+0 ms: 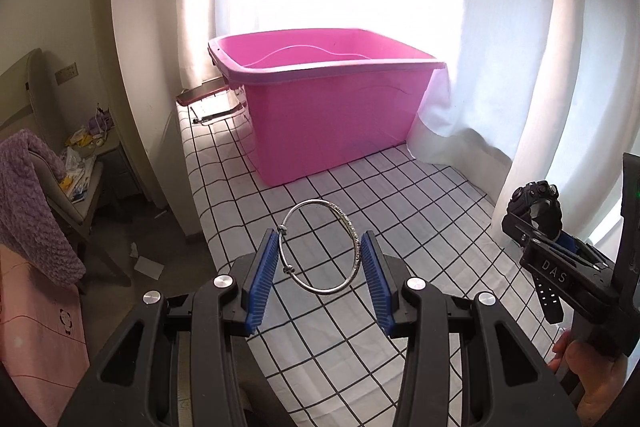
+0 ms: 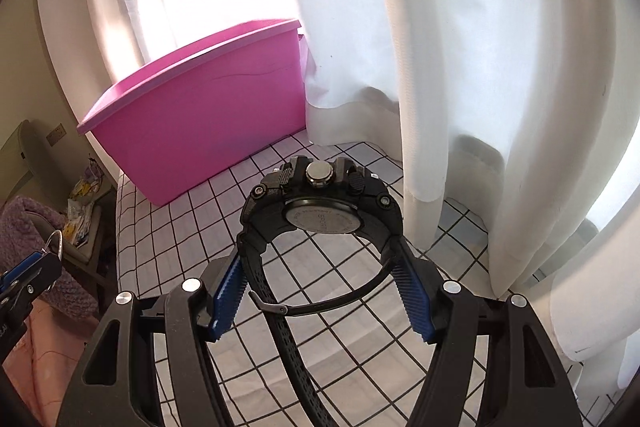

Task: Organize jewelry
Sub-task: 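Lift and carry the bangle and black watch over the pink tub with both tools, then open the left tool to drop the bangle while the right tool releases the watch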

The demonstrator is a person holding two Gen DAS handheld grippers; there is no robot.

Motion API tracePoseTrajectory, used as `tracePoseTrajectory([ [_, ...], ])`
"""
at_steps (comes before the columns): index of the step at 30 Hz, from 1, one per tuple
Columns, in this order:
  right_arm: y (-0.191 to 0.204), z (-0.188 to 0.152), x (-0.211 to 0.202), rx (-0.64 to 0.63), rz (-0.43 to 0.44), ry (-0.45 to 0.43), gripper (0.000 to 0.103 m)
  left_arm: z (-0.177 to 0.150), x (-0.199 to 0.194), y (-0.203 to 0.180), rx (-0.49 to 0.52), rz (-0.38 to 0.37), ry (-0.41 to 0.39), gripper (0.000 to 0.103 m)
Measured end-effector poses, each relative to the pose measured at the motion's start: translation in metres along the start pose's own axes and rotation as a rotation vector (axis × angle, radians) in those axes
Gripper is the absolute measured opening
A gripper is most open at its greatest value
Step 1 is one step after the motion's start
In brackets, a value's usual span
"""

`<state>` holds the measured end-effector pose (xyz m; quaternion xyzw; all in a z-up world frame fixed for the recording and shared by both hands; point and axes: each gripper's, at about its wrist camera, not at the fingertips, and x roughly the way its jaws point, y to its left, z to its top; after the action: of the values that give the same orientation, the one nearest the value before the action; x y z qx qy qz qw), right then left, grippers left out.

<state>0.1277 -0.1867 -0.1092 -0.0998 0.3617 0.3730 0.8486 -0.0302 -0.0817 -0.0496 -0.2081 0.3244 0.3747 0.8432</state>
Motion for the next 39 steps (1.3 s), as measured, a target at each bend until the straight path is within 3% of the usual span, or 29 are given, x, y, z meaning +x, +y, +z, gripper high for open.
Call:
tracePoseTrajectory([
  [13,0.098,0.111,0.008,0.09,-0.064,-0.177,0.065,0.139,0.032,0.059,0.12,-0.148,-0.091,0.042],
  [20,0.133,0.173,0.032,0.106,-0.069,-0.188,0.065,0.208,0.067,0.076,0.145,-0.174,-0.105,0.042],
  [29,0.148,0.241,0.079,0.015,0.017,-0.149,0.065,0.253,0.115,0.067,0.112,-0.131,-0.078,0.042],
  [33,0.155,0.264,0.108,-0.029,0.068,-0.1,0.065,0.263,0.14,0.066,0.082,-0.099,-0.022,0.042],
  [39,0.162,0.283,0.169,-0.029,0.119,0.078,0.065,0.268,0.188,0.077,0.049,-0.049,0.126,0.042],
])
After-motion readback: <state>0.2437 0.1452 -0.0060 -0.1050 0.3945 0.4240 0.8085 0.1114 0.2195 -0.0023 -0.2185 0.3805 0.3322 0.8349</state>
